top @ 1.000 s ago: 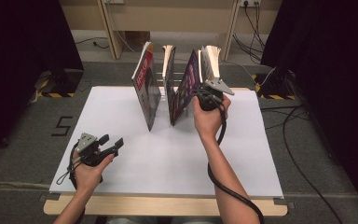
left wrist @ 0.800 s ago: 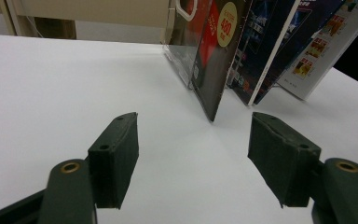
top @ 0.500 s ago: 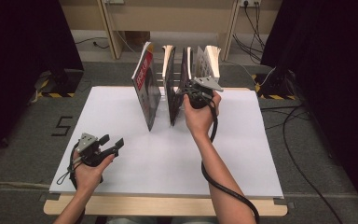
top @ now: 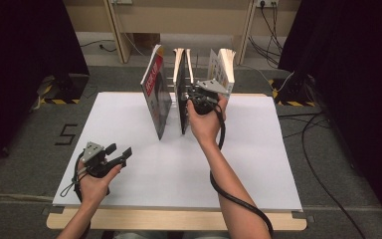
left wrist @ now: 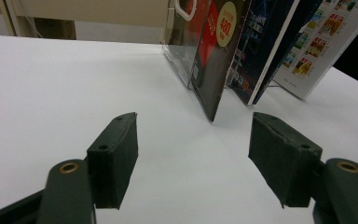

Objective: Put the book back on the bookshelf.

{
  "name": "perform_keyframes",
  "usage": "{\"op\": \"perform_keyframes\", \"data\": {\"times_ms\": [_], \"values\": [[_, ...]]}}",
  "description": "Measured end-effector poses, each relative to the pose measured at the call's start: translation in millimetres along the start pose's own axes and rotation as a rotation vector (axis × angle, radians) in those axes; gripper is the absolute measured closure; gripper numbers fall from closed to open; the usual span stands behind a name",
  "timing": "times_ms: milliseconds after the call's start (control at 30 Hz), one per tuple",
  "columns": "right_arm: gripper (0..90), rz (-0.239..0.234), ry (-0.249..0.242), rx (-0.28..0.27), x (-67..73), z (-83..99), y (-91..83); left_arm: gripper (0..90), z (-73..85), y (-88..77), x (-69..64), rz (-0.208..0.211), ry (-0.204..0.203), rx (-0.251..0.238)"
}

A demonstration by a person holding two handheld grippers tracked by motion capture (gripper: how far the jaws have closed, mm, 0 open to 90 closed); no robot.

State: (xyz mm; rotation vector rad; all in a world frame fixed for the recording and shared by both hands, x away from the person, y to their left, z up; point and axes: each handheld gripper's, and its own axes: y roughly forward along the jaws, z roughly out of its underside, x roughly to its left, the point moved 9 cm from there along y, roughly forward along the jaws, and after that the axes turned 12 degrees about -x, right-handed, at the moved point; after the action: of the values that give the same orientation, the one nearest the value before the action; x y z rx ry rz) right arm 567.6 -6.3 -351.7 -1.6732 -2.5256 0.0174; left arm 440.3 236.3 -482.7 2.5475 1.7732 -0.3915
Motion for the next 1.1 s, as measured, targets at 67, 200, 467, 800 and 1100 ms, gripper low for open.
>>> {"op": "perform_keyframes", "data": {"times_ms": [67, 200, 467, 800, 1100], "values": [[79.3, -0.008, -0.003, 0.002, 2.0, 0.0, 0.8, 31.9, 0.2, 0.1, -0.1, 0.0, 0.0, 0.0], [78.6, -0.026, -0.007, 0.008, 6.5, 0.6, 2.2, 31.9, -0.1, -0.1, -0.3, 0.0, 0.001, 0.0], [76.2, -0.064, -0.036, 0.026, 13.8, 4.2, 5.4, 31.8, 0.2, 0.0, -0.1, 0.0, 0.003, 0.0], [74.0, -0.097, -0.067, 0.039, 20.5, 8.4, 6.7, 31.7, 0.5, 0.2, -0.8, 0.001, 0.004, 0.0], [71.7, -0.122, -0.072, 0.043, 25.5, 11.9, 6.3, 31.7, 0.1, 0.4, 0.0, -0.001, 0.001, -0.001]]}}
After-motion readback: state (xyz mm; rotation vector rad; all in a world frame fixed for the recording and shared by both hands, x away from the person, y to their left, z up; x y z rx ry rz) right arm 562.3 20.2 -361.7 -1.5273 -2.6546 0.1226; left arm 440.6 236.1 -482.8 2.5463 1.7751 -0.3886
